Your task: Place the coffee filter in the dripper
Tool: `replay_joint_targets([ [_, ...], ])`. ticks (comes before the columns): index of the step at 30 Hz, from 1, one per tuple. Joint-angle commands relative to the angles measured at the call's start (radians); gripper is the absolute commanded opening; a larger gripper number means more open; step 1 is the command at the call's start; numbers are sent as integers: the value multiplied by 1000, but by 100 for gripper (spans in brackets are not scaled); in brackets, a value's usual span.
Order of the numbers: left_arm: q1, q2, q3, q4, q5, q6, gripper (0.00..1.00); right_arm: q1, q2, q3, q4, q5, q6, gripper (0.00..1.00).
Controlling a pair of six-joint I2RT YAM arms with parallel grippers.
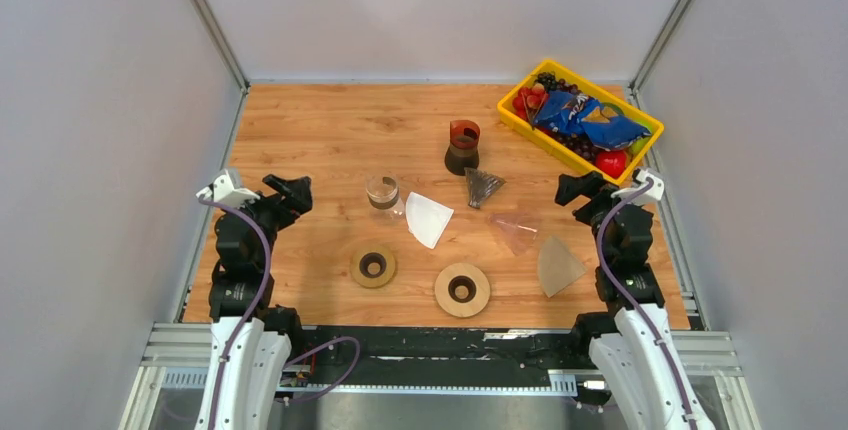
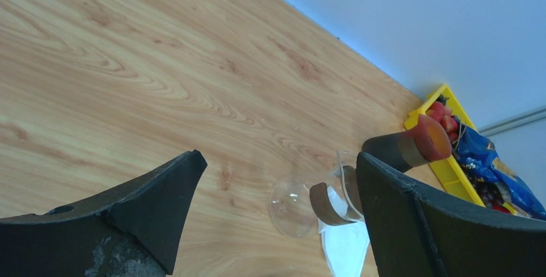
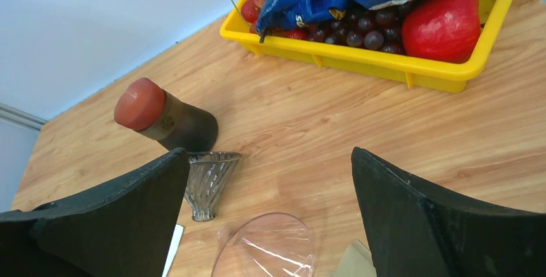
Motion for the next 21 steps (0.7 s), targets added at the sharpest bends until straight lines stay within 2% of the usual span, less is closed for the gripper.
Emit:
replay_joint_targets([
  [1, 4, -6, -4, 30, 13, -21, 100, 2, 12, 55, -11, -9, 0, 100],
  [7, 3, -5, -11, 37, 19, -36, 100, 2, 6, 59, -22, -39, 23, 100],
  [14, 4, 0, -14, 42, 49, -37, 100, 2, 6, 81, -22, -164, 18, 100],
  [21, 3, 1, -19, 63, 86, -44, 100, 2, -5, 77, -28, -376, 5, 100],
])
